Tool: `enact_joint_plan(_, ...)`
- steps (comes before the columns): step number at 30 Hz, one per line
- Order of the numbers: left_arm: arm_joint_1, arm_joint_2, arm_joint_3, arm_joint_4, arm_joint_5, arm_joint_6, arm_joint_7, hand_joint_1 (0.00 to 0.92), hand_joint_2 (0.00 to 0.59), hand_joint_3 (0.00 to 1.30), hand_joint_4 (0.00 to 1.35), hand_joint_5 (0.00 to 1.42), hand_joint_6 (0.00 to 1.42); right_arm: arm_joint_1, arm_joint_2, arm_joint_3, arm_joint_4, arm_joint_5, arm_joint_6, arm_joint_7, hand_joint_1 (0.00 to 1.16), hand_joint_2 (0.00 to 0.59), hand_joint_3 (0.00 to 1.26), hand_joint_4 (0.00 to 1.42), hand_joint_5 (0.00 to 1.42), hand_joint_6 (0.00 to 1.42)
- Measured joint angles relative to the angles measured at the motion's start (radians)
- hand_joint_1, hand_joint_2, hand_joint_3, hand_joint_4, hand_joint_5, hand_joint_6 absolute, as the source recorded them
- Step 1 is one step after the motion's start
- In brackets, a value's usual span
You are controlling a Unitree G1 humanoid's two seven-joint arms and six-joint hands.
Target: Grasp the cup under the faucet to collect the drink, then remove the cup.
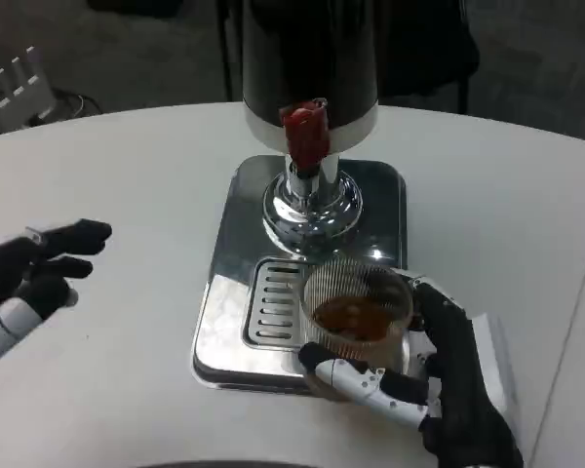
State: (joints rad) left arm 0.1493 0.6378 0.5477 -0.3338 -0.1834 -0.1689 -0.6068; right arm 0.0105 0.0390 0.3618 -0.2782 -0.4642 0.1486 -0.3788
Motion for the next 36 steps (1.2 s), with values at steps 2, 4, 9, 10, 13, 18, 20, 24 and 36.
enact_joint_plan(2,0.024,0.0,-0.018,0.005,0.07,-0.037,0.01,0.0,0.13,0.14,0.06,0.11,0.24,0.022,0.0,0.006,-0.027,-0.012,0.003,0.018,0.96,0.121,1.07,1.25,1.42,1.42)
enact_joint_plan(4,0.043,0.0,-0.026,0.006,0.138,-0.073,0.025,0.0,0.122,0.11,0.01,0.07,0.22,0.037,-0.001,0.008,-0.052,-0.028,0.01,0.031,0.96,0.121,1.07,1.25,1.42,1.42)
enact_joint_plan(9,0.086,0.002,-0.061,-0.017,0.283,-0.116,0.068,0.0,0.115,0.05,0.0,0.0,0.18,0.057,-0.002,0.016,-0.084,-0.056,0.018,0.059,0.96,0.121,1.07,1.25,1.42,1.42)
enact_joint_plan(10,0.091,0.002,-0.063,-0.02,0.291,-0.117,0.071,0.0,0.114,0.03,0.0,0.0,0.17,0.058,-0.002,0.016,-0.084,-0.056,0.019,0.061,0.96,0.121,1.07,1.25,1.42,1.42)
enact_joint_plan(13,0.115,0.002,-0.081,-0.052,0.351,-0.118,0.095,0.0,0.111,0.02,0.0,0.0,0.13,0.06,-0.003,0.015,-0.088,-0.06,0.028,0.074,0.96,0.121,1.07,1.26,1.42,1.42)
enact_joint_plan(18,0.136,0.002,-0.098,-0.082,0.388,-0.118,0.104,0.0,0.11,0.01,0.0,0.0,0.12,0.06,-0.003,0.017,-0.089,-0.065,0.03,0.082,0.96,0.121,1.07,1.26,1.42,1.42)
enact_joint_plan(20,0.14,0.002,-0.099,-0.088,0.389,-0.118,0.106,0.0,0.11,0.01,0.0,0.0,0.12,0.06,-0.003,0.019,-0.089,-0.066,0.03,0.085,0.96,0.121,1.07,1.26,1.42,1.42)
enact_joint_plan(24,0.162,0.002,-0.099,-0.093,0.395,-0.118,0.114,0.0,0.114,0.0,0.0,0.0,0.11,0.059,-0.004,0.022,-0.089,-0.07,0.03,0.085,0.96,0.122,1.07,1.26,1.42,1.42)
enact_joint_plan(36,0.198,-0.005,-0.14,-0.157,0.483,-0.144,0.133,0.0,0.108,0.0,0.0,0.0,0.07,0.064,-0.014,0.03,-0.147,-0.081,0.03,0.129,0.97,0.123,1.07,1.26,1.42,1.42)
